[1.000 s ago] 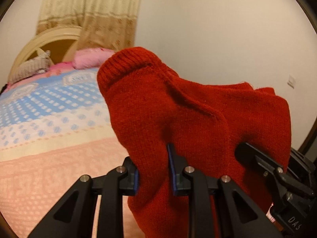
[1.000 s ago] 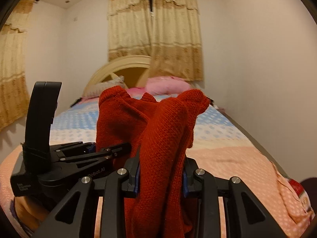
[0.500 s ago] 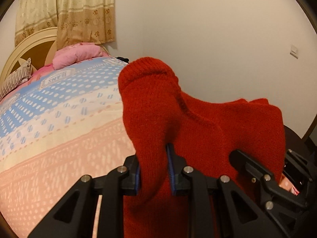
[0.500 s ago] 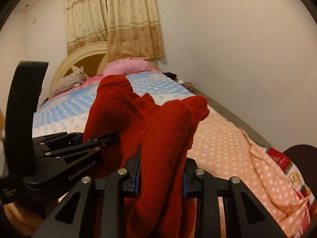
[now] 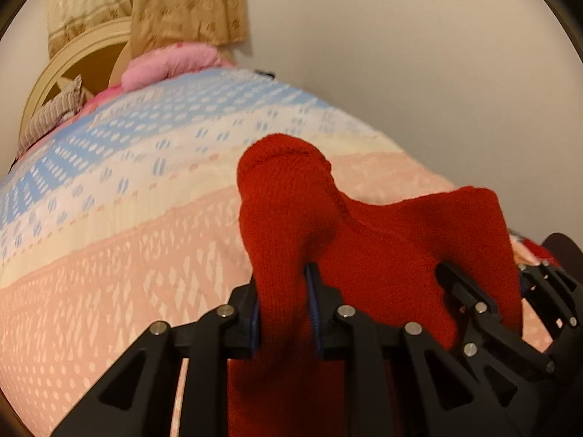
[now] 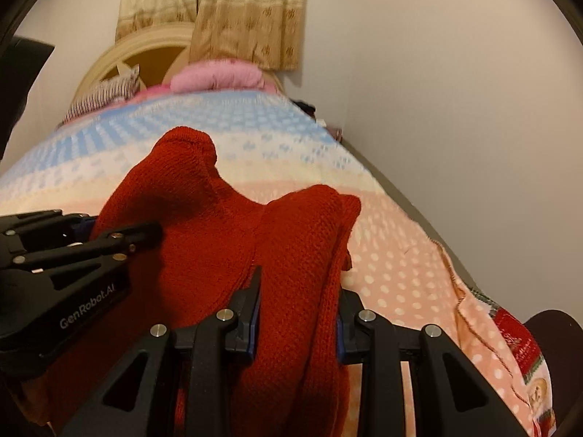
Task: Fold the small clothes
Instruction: 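Fold the lifted half over the bundle with both tools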
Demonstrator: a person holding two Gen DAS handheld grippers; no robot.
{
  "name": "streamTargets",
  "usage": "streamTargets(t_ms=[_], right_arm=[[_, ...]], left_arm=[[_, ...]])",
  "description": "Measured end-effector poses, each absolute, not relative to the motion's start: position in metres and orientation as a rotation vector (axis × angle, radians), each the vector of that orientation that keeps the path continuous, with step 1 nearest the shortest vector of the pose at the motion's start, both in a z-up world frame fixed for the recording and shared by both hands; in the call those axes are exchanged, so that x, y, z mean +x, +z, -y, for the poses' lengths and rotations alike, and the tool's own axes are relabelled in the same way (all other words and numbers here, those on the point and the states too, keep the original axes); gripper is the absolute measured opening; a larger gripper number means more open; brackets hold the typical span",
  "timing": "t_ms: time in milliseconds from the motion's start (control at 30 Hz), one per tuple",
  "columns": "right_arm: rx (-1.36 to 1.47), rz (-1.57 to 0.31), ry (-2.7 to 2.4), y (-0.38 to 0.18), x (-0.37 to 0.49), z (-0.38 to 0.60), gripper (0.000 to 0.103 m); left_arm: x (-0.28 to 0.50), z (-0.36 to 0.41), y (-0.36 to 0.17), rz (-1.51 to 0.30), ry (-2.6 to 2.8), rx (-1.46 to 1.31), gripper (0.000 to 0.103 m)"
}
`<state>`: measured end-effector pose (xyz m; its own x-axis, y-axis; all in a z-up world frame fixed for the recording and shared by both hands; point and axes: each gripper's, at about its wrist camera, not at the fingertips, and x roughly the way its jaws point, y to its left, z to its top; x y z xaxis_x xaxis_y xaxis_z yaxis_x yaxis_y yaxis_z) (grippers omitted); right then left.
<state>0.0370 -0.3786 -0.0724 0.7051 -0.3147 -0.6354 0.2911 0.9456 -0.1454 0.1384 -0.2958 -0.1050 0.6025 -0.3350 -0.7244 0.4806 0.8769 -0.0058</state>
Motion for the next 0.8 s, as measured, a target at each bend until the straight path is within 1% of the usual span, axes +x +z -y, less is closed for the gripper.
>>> streamTargets(t_ms=[267,533,800], right_arm=[[-0.038,-0.776,-0.319,-0.093,0.056,0.393,0.031],[0.069,-0.804,-0.283,-0.103,0.068,0.410,0.031],[0.114,-0.825,-0.287,-0.109,0.079,0.421,0.032]], left_arm=[[0.135,0.302,-0.115,-0.828,-0.432,0.198,0.023],[0.146,0.306,-0.122,-0.850,-0.410,0.206,0.024],[0.160,0.315,-0.128,-0.885,-0.362,0.231,0.033]])
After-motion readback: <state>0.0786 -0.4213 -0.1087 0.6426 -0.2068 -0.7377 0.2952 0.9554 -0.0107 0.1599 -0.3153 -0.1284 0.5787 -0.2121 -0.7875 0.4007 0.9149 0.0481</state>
